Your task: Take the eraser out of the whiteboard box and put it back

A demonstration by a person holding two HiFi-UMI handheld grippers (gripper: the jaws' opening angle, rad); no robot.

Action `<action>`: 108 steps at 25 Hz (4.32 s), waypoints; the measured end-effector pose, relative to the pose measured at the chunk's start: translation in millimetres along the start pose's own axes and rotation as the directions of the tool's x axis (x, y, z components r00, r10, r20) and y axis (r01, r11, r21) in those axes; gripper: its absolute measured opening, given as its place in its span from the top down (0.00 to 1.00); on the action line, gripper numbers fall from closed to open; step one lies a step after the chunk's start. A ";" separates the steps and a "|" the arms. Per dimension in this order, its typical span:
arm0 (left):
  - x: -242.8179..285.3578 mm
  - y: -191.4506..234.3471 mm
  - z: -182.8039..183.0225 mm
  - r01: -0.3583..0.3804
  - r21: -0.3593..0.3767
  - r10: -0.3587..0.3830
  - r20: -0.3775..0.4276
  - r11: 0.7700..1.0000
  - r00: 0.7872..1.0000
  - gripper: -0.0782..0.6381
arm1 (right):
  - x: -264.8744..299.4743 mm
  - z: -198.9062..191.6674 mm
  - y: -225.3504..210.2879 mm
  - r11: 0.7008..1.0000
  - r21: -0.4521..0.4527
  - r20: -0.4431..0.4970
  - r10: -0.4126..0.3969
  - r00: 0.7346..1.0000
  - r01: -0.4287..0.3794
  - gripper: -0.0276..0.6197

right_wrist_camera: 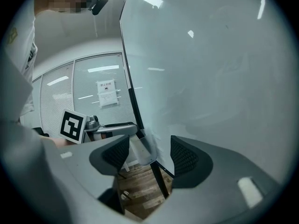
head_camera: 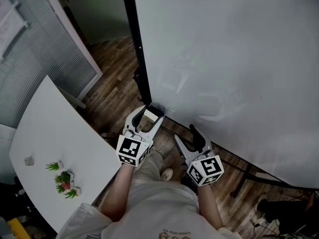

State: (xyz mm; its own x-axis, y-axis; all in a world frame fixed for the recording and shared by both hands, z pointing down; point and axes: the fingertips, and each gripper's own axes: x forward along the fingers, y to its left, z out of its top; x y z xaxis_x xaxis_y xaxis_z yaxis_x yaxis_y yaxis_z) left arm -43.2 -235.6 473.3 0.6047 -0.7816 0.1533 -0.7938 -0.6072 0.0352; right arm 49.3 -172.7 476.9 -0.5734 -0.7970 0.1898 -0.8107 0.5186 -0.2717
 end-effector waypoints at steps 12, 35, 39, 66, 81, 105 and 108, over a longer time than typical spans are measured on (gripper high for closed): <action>6.4 0.2 -11.9 0.001 -0.006 -0.001 -0.028 1.000 1.000 0.53 | 1.2 -4.5 -2.1 1.000 0.007 -0.016 0.003 1.000 -0.002 0.53; -13.6 1.0 10.3 -0.015 -0.016 0.015 0.009 1.000 1.000 0.52 | -10.7 6.4 10.9 0.999 -0.032 0.013 0.025 1.000 -0.025 0.53; -27.5 -0.4 22.9 -0.023 0.017 0.023 0.017 1.000 1.000 0.54 | -13.5 18.9 19.5 0.998 -0.046 0.038 0.039 0.999 -0.037 0.53; -88.4 7.1 34.3 -0.172 0.019 0.172 0.042 0.985 0.984 0.90 | -37.2 48.1 37.1 0.986 -0.137 0.177 -0.066 0.982 0.091 0.94; -91.6 5.8 35.1 -0.158 0.016 0.157 0.041 0.987 0.987 0.90 | -39.9 48.2 41.9 0.983 -0.153 0.166 -0.071 0.984 0.097 0.94; -98.7 16.5 32.3 -0.185 -0.006 0.185 0.041 0.983 0.982 0.90 | -33.8 45.9 47.3 0.983 -0.169 0.152 -0.051 0.987 0.077 0.94; -96.1 16.3 30.5 -0.183 -0.007 0.183 0.034 0.983 0.983 0.90 | -32.4 45.9 45.5 0.983 -0.169 0.149 -0.048 0.988 0.074 0.94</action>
State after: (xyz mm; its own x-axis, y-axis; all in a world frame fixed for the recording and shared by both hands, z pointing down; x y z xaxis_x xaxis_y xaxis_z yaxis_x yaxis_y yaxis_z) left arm -112.2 -174.8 429.1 0.4512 -0.8838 0.1235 -0.8914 -0.4531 0.0139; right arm 36.4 -137.5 415.1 -0.5095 -0.8584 0.0595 -0.8590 0.5033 -0.0940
